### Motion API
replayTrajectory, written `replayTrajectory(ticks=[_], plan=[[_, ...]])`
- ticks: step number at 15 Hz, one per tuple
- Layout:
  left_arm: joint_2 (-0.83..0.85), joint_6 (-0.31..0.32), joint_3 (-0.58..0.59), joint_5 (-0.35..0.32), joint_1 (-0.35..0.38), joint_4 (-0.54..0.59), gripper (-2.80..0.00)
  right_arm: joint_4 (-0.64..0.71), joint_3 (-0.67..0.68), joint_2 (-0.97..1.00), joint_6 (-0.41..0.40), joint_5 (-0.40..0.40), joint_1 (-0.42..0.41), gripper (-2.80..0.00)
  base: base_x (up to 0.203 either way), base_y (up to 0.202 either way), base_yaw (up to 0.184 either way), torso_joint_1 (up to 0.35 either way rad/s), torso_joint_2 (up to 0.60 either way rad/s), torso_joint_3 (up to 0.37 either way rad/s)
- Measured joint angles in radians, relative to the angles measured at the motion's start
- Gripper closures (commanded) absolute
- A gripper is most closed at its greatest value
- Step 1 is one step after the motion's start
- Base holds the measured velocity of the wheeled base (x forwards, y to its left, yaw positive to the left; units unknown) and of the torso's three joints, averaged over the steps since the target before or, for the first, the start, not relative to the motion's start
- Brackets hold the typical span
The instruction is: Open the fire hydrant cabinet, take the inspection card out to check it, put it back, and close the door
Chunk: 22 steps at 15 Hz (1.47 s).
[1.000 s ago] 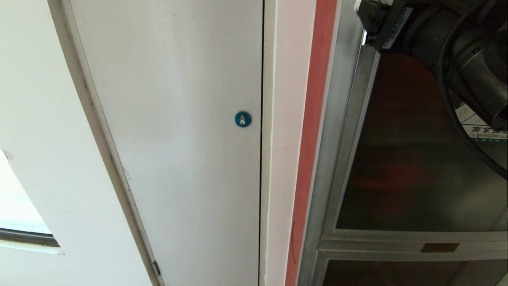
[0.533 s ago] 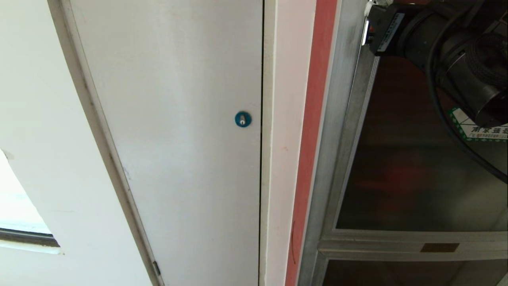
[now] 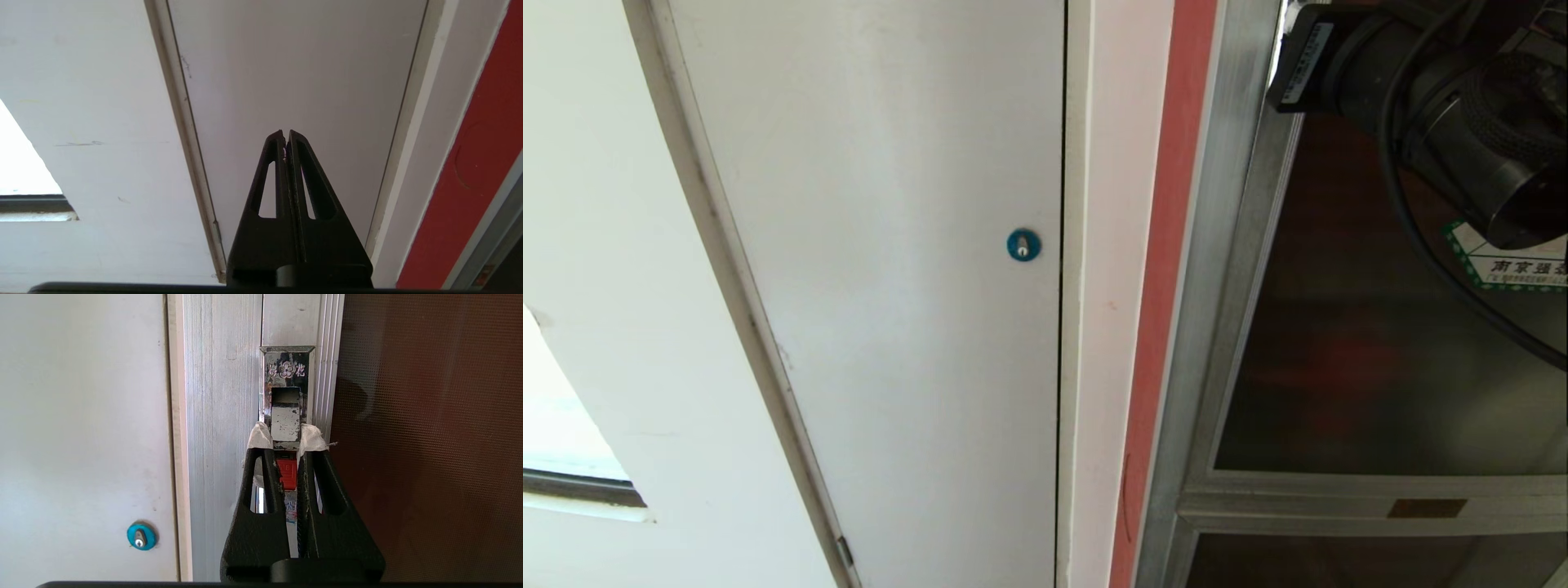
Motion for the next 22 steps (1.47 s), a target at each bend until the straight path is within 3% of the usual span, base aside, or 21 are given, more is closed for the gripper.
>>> replayTrajectory(ticks=[22], plan=[[0.0,0.0,0.0,-0.001,0.0,0.0,0.0,0.003,0.149,-0.181,-0.005,0.003,0.062,0.0,0.0,0.0,0.0,0.0,0.0,0.0]])
